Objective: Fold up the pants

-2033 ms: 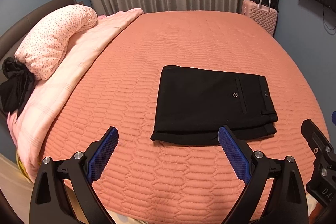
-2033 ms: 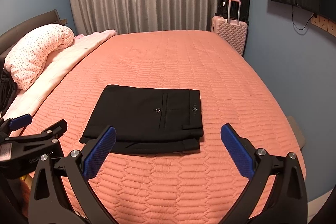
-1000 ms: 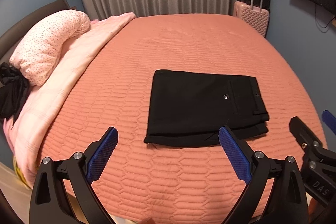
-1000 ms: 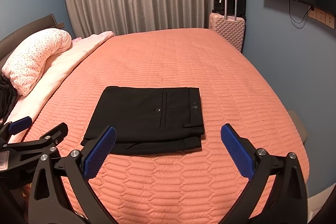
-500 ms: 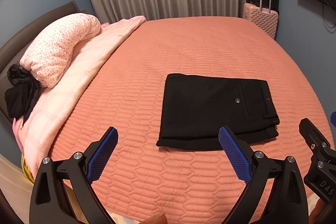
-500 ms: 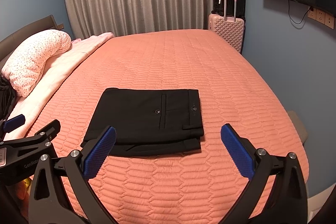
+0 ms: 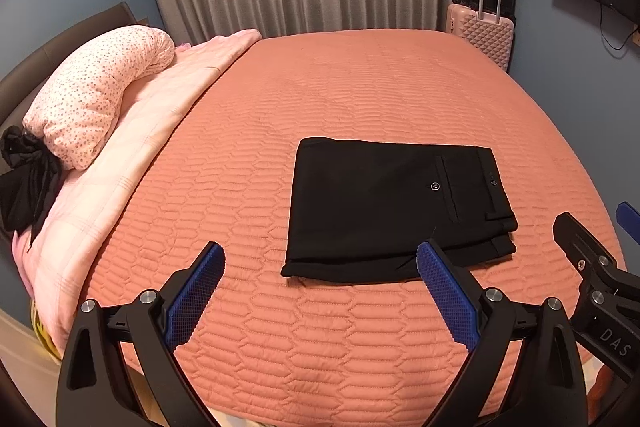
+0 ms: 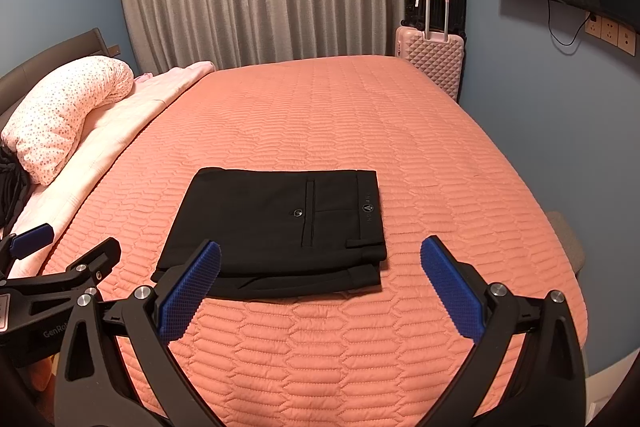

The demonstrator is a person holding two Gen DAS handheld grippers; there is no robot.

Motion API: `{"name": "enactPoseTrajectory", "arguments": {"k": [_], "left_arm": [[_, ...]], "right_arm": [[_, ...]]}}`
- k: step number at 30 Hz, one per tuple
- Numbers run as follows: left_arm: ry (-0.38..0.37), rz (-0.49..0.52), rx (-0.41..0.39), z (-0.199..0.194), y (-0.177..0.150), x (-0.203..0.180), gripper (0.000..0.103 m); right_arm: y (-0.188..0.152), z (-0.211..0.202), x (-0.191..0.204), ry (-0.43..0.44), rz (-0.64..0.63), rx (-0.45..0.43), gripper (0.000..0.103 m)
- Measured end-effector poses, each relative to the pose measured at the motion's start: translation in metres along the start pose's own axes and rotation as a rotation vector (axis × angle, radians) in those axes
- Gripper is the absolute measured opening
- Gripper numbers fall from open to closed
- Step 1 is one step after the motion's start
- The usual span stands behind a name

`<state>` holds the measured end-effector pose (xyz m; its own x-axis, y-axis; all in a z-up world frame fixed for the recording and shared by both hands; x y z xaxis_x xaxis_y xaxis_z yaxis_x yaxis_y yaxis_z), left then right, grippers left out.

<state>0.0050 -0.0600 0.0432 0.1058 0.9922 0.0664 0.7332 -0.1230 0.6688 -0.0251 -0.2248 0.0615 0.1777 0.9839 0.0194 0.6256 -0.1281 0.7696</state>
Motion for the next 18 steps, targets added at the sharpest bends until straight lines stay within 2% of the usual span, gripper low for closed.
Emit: {"name": "enactPoseTrajectory", "arguments": {"k": [5, 18], "left_arm": [[0.011, 0.015, -0.008, -0.0016, 0.0002, -0.0016, 0.096], [-0.019, 0.003, 0.012, 0.0011, -0.0033, 0.0012, 0.096]], "right_arm": [[0.0006, 0.0015, -0.0018, -0.001, -0.002, 0.000, 0.098], [0.0003, 0.0031, -0.0024, 0.003, -0.011, 0.002, 0.098]]}}
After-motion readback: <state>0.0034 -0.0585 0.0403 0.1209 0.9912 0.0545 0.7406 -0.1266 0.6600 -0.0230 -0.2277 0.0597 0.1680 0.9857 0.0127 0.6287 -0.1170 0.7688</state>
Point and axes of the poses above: each gripper's, at about its wrist camera, not at the fingertips, and z roughly the way its jaws point, x to its left, y to its top, the point moved 2 cm from there along z, roughly the way its jaws point, and after that the axes turned 5 degrees about -y, right-handed, at the moved point
